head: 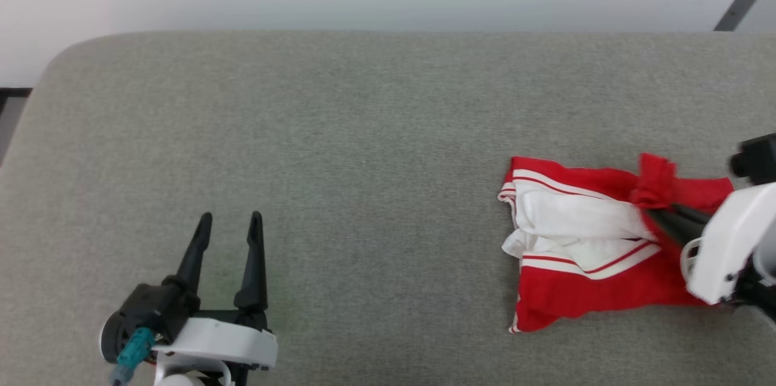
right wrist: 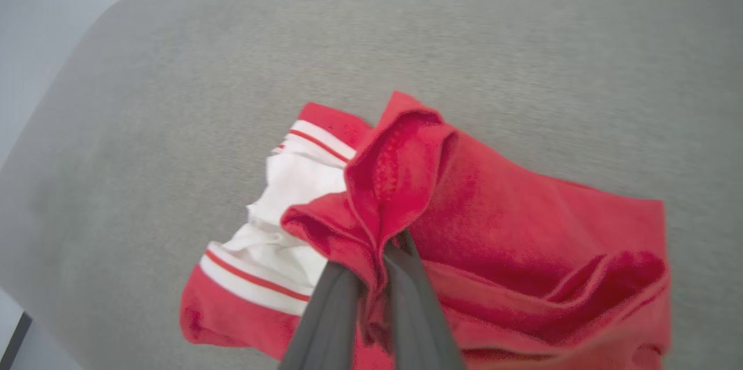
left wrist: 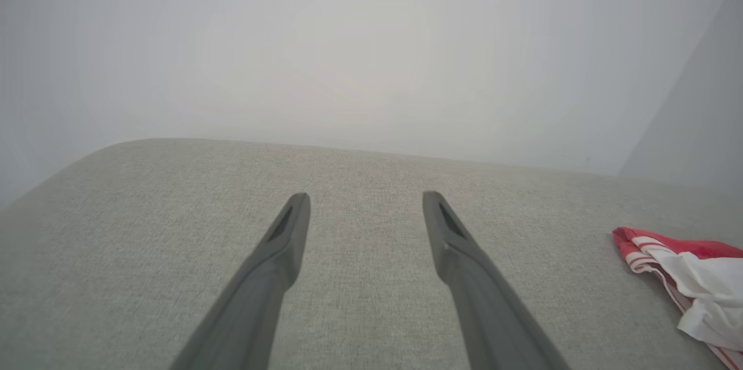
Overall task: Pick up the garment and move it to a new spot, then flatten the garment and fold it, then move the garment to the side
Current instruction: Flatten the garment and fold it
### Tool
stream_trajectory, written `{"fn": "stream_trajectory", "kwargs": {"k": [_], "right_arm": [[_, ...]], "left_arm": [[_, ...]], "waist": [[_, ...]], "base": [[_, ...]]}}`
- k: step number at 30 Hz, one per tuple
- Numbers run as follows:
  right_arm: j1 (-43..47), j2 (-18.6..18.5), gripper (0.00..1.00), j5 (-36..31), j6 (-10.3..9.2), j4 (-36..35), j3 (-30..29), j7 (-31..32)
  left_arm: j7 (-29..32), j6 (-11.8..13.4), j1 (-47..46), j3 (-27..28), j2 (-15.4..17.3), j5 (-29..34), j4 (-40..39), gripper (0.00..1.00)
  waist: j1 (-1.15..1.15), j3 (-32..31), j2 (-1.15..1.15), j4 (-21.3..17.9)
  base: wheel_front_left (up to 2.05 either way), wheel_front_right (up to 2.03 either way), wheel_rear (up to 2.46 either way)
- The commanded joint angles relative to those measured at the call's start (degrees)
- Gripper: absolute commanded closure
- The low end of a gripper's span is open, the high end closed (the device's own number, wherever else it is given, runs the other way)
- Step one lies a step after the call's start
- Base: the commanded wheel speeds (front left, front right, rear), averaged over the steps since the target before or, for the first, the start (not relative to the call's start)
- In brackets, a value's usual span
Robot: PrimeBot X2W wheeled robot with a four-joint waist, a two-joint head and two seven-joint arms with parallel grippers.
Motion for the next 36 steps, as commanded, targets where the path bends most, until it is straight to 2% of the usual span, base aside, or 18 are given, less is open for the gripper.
{"fn": "stream_trajectory", "kwargs": {"k": [1, 6, 10, 16, 25, 27, 28, 29, 30, 36], "right_arm": [[0.5, 0.4, 1.00, -0.3, -0.04, -1.6, 1.0, 0.4], [-1.4, 2.5, 1.00, -1.7, -0.04, -4.7, 5.2, 1.6], [-3.8, 3.3, 1.00, -3.6, -0.04, -3.5, 8.1, 0.7], [-6.7, 3.9, 1.00, -6.4, -0.04, 2.8, 11.9, -2.1], [-8.7, 5.4, 1.00, -5.0, -0.04, 13.4, 17.2, -7.5], [-9.4, 5.8, 0.79, -4.3, -0.03, 14.4, 18.2, -8.9], [-9.8, 5.9, 0.56, -4.0, -0.03, 14.6, 18.8, -9.3], [-10.1, 6.0, 0.18, -3.4, -0.03, 14.7, 19.4, -9.8], [-10.2, 6.1, 0.00, -2.6, -0.03, 14.9, 19.6, -10.2], [-11.0, 4.3, 0.00, 1.2, -0.04, 13.6, 20.6, -14.1]], "left_arm": [[-0.1, -0.1, 0.4, -0.3, -0.2, -0.5, 0.1, 0.00], [-0.1, -0.1, 0.2, -0.7, -0.3, -1.3, 0.2, 0.00], [-0.1, -0.1, -0.4, -1.0, -0.4, -1.9, 0.0, 0.00], [-0.1, -0.1, -1.7, -2.3, -0.4, -2.9, 0.0, 0.00], [-0.1, -0.1, -2.6, -3.3, -0.4, -4.1, 0.9, 0.00], [-0.1, -0.1, -2.3, -2.8, -0.4, -4.1, 1.1, 0.00], [-0.1, -0.1, -2.0, -2.6, -0.4, -4.1, 1.2, 0.00], [-0.1, -0.1, -1.8, -2.4, -0.4, -4.0, 1.3, 0.00], [-0.1, -0.1, -1.6, -2.3, -0.3, -3.8, 1.5, 0.00], [-0.1, -0.1, -0.9, -2.1, -0.4, -2.7, 1.9, 0.00]], "waist": [[0.00, -0.3, 0.00, 1.3], [0.00, 0.4, 0.00, 3.4], [0.00, 1.5, 0.00, 4.8], [0.00, 3.1, 0.00, 6.5], [0.00, 3.7, 0.00, 7.1], [0.00, 3.3, 0.00, 6.5], [0.00, 3.1, 0.00, 6.0], [0.00, 2.8, 0.00, 5.6], [0.00, 2.5, 0.00, 5.1], [0.00, 0.6, 0.00, 1.5]], "base": [[0.00, 0.00, 0.00], [0.00, 0.00, 0.00], [0.00, 0.00, 0.00], [0.00, 0.00, 0.00], [0.00, 0.00, 0.00], [0.00, 0.00, 0.00], [0.00, 0.00, 0.00], [0.00, 0.00, 0.00], [0.00, 0.00, 0.00], [0.00, 0.00, 0.00]]}}
